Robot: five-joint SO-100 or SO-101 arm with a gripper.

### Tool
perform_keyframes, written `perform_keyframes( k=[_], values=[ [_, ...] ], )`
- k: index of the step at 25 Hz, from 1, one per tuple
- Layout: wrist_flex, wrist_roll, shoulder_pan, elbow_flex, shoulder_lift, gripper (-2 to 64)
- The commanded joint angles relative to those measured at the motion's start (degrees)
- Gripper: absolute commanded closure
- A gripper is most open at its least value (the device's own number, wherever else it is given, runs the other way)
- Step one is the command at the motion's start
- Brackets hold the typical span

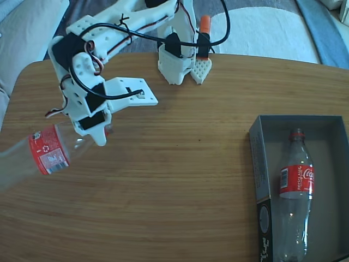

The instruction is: Grasp the bottles and put them in the box.

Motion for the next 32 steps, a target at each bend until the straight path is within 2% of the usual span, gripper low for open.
perform_keyframes(
  k=[1, 5, 11, 19, 27, 32],
  values=[
    [1.2, 0.1, -3.3, -3.6, 1.5, 60.2],
    [1.3, 0.8, -9.2, -3.4, 3.3, 60.2],
    [1.2, 6.5, -20.0, -3.3, 7.2, 60.2],
    [1.4, 13.8, -30.1, -2.7, 11.4, 60.2],
    [5.4, 18.9, -41.1, -3.0, 14.9, 60.2],
    [5.4, 20.7, -47.0, -2.8, 16.0, 60.2]
  ],
)
